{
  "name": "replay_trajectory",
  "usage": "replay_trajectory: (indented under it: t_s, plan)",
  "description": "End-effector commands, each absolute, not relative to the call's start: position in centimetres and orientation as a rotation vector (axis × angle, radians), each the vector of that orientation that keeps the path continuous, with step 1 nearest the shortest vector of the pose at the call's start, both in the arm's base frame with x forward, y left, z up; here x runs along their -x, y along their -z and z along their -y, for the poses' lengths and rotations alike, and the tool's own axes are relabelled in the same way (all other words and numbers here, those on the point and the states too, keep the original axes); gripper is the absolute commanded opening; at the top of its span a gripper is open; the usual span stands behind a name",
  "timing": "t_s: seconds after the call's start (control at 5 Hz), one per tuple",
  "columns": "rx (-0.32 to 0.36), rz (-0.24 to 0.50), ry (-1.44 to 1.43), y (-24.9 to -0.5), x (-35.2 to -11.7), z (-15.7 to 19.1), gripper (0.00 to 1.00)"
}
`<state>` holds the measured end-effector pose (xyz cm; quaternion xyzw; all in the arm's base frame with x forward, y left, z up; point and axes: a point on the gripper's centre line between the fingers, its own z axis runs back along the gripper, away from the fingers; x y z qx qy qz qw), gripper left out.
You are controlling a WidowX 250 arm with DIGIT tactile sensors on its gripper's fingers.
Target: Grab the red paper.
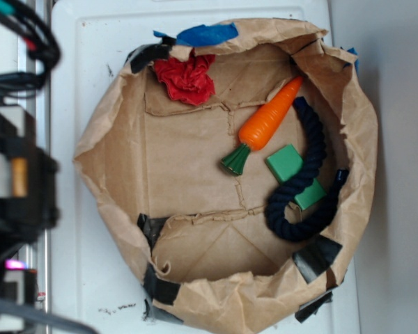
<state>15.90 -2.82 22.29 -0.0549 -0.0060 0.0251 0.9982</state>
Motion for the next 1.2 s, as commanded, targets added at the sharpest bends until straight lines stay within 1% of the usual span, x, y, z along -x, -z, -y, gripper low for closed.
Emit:
replay_trajectory:
  t_s: [0.0, 0.2, 0.4, 0.6, 1.0]
  plan:
    - [0.110, -0.023, -0.077, -19.1, -19.1, 3.3, 1.00]
    - [0.082, -0.019, -0.173, -18.4, -20.1, 1.0, 1.00]
    - [0.071, 0.005, -0.285, -17.9, -20.6, 0.0, 1.00]
    - [0.004, 0.106, -0.534, -18.2, -20.4, -1.3, 1.00]
    - [0.004, 0.106, -0.534, -18.2, -20.4, -1.3, 1.00]
